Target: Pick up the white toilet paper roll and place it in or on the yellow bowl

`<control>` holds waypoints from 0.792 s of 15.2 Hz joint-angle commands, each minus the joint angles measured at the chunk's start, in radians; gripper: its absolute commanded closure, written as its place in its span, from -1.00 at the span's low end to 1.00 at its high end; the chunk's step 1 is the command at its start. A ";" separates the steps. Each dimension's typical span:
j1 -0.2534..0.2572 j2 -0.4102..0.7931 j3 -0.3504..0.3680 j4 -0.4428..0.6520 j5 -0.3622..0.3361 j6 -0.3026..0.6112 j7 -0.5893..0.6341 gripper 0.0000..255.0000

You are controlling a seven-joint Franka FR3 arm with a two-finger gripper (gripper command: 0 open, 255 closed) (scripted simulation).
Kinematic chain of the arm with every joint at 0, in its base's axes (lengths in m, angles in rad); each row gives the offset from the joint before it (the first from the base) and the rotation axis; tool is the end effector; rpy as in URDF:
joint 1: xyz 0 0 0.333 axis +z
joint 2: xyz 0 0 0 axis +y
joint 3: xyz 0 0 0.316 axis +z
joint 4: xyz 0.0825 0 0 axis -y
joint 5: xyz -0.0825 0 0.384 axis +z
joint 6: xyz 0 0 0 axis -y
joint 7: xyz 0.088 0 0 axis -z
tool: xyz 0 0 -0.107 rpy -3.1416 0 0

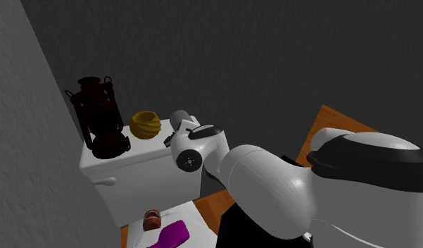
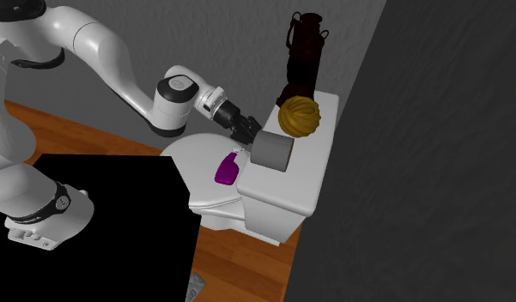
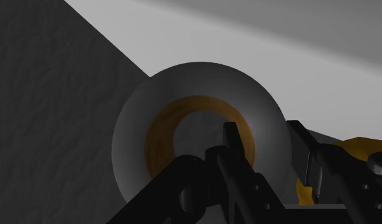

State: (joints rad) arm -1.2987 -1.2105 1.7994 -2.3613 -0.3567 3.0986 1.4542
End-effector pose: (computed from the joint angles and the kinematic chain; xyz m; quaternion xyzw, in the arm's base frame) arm 0.4707 0.2621 0.2183 0.8322 -0.0478 0.4993 0.2364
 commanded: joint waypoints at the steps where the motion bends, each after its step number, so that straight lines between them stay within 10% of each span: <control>1: 0.000 0.000 0.001 0.000 0.000 0.000 0.000 1.00; 12: 0.056 0.111 -0.108 -0.021 -0.041 -0.049 -0.091 1.00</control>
State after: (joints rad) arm -1.2500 -1.1098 1.7039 -2.3793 -0.3934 3.0538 1.3725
